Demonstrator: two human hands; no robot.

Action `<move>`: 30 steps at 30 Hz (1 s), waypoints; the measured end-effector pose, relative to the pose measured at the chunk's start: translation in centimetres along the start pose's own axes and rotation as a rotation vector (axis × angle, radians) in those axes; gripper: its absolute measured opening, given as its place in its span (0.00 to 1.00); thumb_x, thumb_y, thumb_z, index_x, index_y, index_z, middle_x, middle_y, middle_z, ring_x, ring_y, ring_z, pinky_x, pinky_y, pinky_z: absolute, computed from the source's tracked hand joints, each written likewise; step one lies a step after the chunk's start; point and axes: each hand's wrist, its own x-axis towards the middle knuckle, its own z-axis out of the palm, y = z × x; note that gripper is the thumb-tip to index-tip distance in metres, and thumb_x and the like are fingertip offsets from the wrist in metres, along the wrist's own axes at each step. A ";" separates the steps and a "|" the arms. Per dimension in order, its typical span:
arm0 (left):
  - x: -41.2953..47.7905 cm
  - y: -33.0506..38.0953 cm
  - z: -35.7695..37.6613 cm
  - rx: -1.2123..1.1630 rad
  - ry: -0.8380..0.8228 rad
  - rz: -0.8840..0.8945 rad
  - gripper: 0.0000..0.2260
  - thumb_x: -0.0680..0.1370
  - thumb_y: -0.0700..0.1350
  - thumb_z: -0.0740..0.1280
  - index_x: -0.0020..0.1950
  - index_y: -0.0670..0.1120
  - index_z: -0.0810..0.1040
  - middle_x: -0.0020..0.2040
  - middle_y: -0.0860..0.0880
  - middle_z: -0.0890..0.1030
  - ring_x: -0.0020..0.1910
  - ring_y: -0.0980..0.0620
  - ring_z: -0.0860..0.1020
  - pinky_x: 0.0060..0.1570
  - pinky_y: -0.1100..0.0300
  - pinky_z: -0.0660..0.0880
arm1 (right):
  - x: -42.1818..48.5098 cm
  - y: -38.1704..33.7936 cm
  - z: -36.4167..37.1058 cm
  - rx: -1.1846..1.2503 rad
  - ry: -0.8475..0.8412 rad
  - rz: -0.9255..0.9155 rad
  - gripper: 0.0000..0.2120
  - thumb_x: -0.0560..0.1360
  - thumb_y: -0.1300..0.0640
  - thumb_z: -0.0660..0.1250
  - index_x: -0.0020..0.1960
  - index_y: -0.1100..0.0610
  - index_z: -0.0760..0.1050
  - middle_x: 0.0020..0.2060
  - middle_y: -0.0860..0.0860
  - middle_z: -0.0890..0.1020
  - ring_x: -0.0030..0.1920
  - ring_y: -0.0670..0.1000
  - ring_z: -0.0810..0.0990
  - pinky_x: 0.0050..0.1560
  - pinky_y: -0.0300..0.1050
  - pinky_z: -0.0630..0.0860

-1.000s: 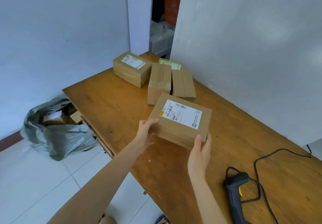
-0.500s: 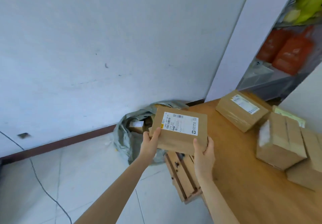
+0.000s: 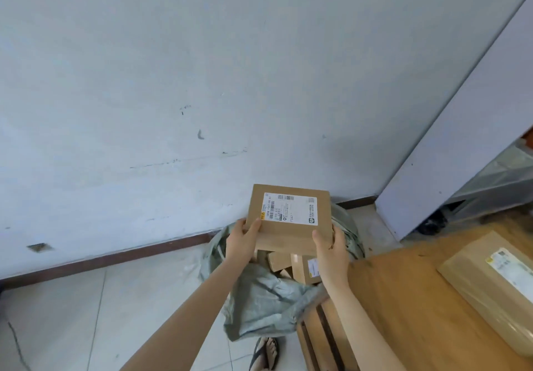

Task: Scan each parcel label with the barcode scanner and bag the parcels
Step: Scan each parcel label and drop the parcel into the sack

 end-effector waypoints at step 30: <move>7.0 9.0 17.8 0.542 -1.146 0.375 0.07 0.81 0.42 0.62 0.45 0.47 0.78 0.44 0.46 0.79 0.47 0.47 0.78 0.48 0.61 0.76 | -4.1 -1.0 -6.0 -0.099 0.687 0.428 0.06 0.79 0.55 0.61 0.53 0.51 0.77 0.52 0.45 0.77 0.52 0.46 0.75 0.50 0.37 0.69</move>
